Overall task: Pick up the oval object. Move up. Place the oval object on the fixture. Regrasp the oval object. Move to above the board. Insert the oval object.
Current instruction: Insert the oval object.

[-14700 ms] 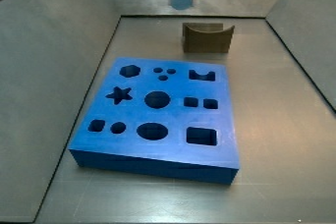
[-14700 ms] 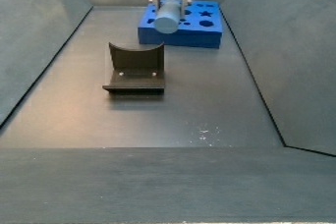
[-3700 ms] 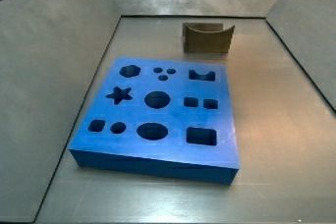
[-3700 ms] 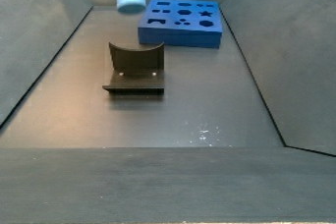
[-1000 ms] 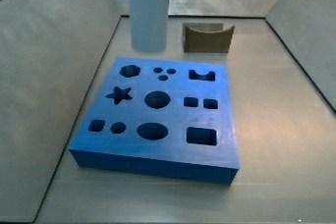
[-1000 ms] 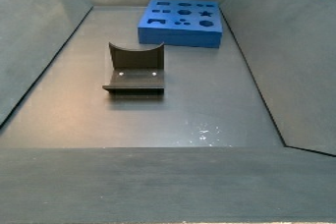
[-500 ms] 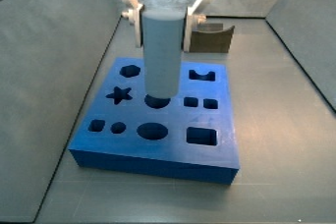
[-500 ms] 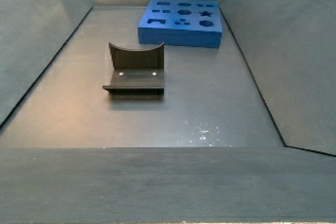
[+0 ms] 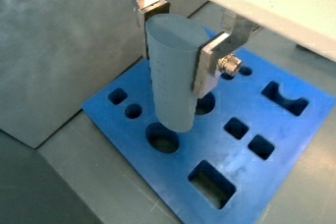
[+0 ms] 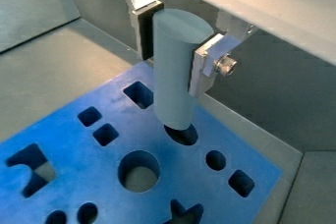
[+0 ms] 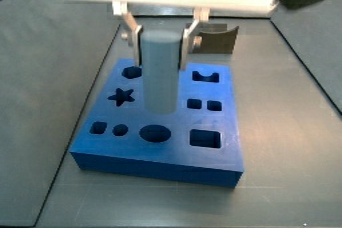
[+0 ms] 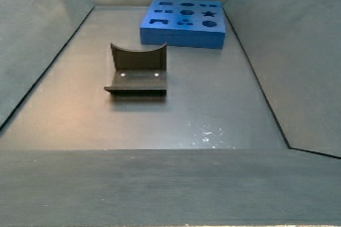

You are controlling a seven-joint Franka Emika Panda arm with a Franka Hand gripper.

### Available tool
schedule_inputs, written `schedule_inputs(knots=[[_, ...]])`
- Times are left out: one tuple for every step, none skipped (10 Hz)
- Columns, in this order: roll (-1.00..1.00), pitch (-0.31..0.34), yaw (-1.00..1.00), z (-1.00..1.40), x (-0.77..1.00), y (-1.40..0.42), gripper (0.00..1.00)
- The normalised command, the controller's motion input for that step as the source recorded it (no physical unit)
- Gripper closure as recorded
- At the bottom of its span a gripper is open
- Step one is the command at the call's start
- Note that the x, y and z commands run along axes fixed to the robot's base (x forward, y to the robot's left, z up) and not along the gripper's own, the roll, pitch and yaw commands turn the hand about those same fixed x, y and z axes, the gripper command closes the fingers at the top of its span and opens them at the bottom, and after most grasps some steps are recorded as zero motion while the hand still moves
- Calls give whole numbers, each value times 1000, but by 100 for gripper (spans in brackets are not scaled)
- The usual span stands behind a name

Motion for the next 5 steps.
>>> schedule_inputs(knots=[[0, -64, 0, -571, 0, -357, 100], [0, -26, 14, -634, 0, -380, 100], [0, -27, 0, -374, 0, -246, 100], [4, -17, 3, -246, 0, -89, 100], [26, 0, 0, -109, 0, 34, 100]])
